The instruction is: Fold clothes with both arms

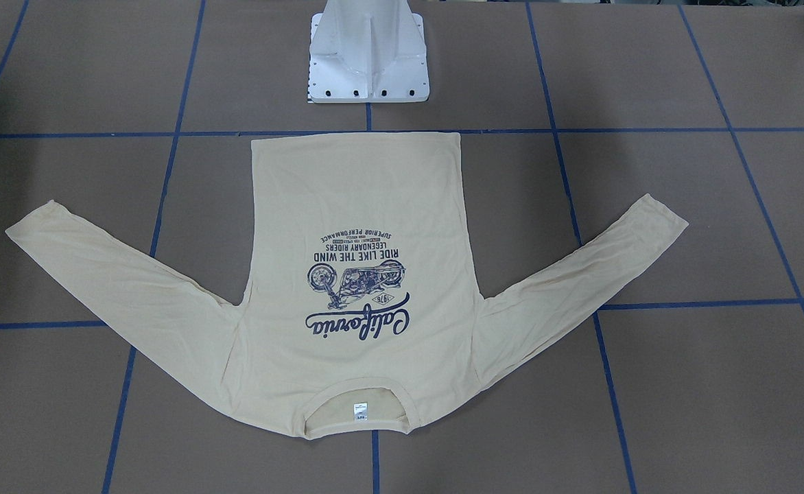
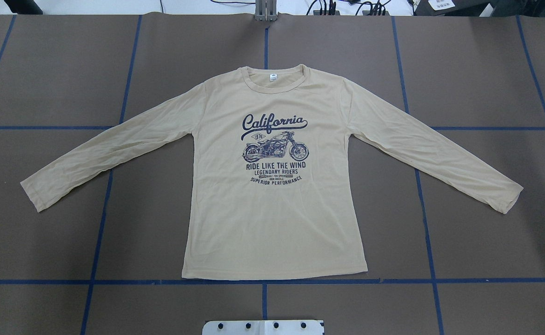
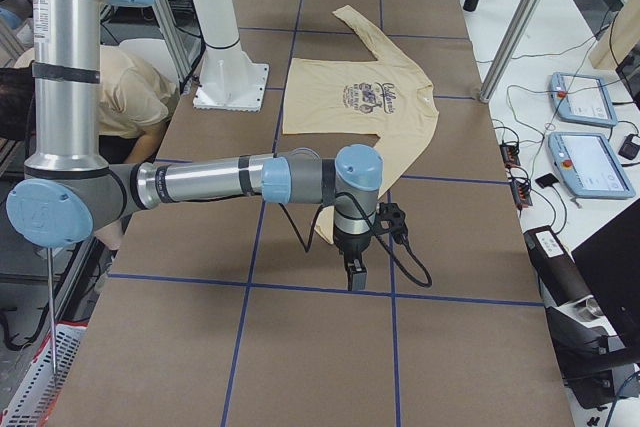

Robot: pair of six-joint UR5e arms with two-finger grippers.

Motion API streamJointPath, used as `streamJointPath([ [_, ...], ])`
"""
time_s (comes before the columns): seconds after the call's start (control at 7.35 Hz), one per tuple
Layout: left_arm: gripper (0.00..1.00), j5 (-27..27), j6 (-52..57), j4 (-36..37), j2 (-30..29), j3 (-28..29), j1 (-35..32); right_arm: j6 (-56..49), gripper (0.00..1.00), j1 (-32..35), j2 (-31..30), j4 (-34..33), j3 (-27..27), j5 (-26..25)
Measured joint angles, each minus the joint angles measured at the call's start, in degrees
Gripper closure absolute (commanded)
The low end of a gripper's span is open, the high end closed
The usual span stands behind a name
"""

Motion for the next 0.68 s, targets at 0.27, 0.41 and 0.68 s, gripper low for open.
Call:
streamJointPath([
  [0.27, 0.00, 0.31, -0.03, -3.01, -2.20, -0.03, -0.19, 0.26, 0.00, -0.39, 0.63, 5.98, 2.37, 0.09],
  [0.41, 0.00, 0.45, -0.08, -5.38, -3.49, 0.11, -0.24, 2.45, 0.00, -0.40, 0.88, 10.19, 2.28, 0.35],
  [0.68, 0.00, 0.61, -0.16, -9.60, -5.71, 0.75, -0.28, 9.23, 0.00, -0.40, 1.03, 13.84, 2.60, 1.88],
])
